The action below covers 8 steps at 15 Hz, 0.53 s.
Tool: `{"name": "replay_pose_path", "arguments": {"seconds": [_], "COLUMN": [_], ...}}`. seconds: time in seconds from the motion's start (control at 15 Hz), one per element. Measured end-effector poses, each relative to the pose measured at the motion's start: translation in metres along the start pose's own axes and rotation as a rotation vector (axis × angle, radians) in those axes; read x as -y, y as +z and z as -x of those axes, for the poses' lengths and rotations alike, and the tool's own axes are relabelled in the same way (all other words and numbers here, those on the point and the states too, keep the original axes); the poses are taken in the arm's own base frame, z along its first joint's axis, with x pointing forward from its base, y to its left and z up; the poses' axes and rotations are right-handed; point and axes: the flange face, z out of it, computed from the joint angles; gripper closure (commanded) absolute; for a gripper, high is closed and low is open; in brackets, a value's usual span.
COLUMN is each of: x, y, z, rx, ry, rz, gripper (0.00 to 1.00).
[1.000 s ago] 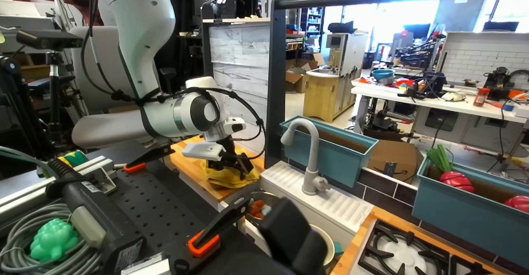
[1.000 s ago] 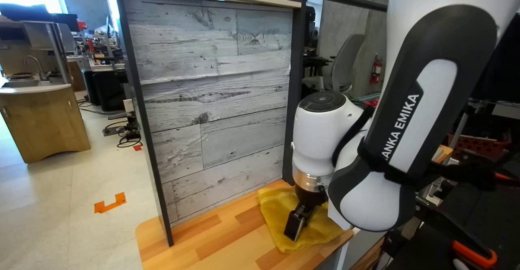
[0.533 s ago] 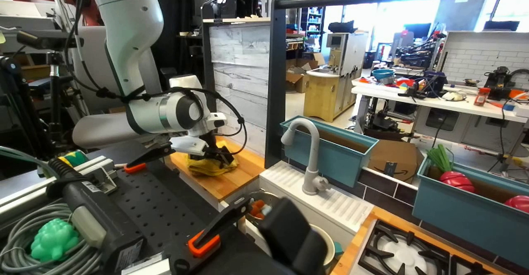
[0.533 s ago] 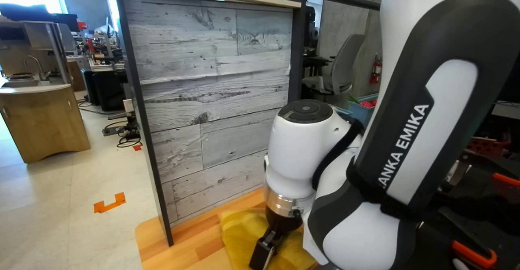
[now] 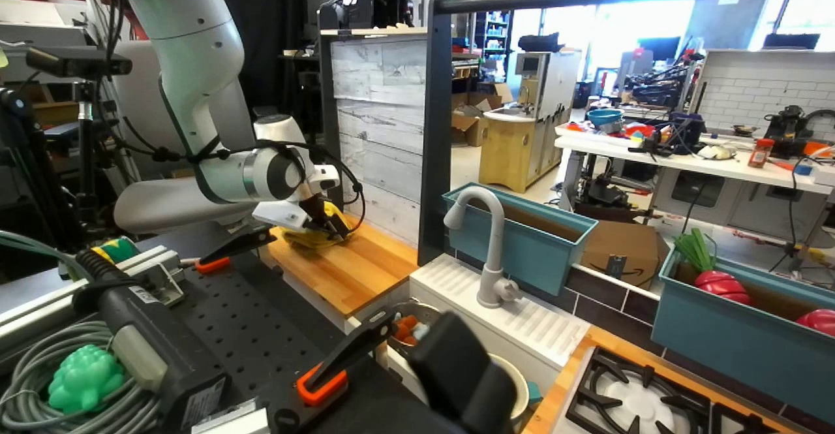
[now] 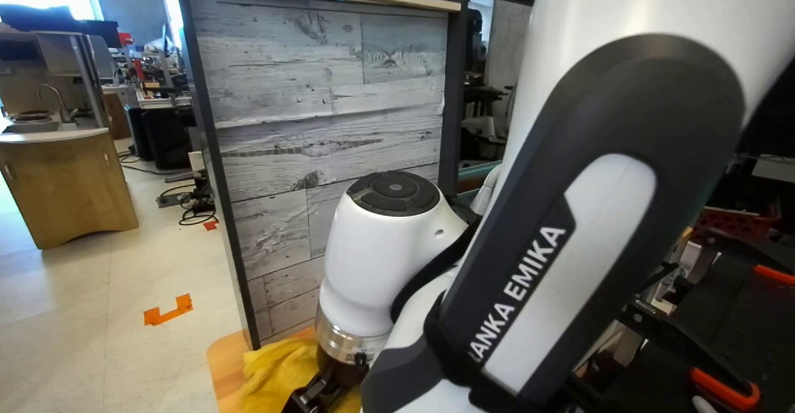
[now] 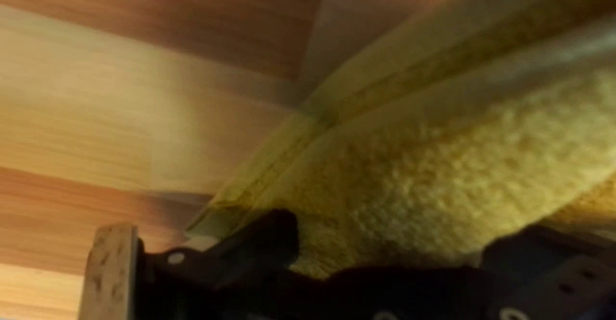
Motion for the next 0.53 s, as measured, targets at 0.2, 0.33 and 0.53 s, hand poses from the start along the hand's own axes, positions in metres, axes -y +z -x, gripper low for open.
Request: {"name": "replay_pose_path", "arguments": {"seconds": [0.2, 0.33, 0.53], "x": [-0.053, -0.095, -0.139], "y": [0.004, 0.002, -0.004], "z": [-0.008, -0.003, 0.016], "rx": [0.004, 0.028, 0.088], "ry": [0.083, 0.12, 0.154], "rz": [0.06, 0.111, 0.176], "gripper": [0.0, 0.0, 0.0]}}
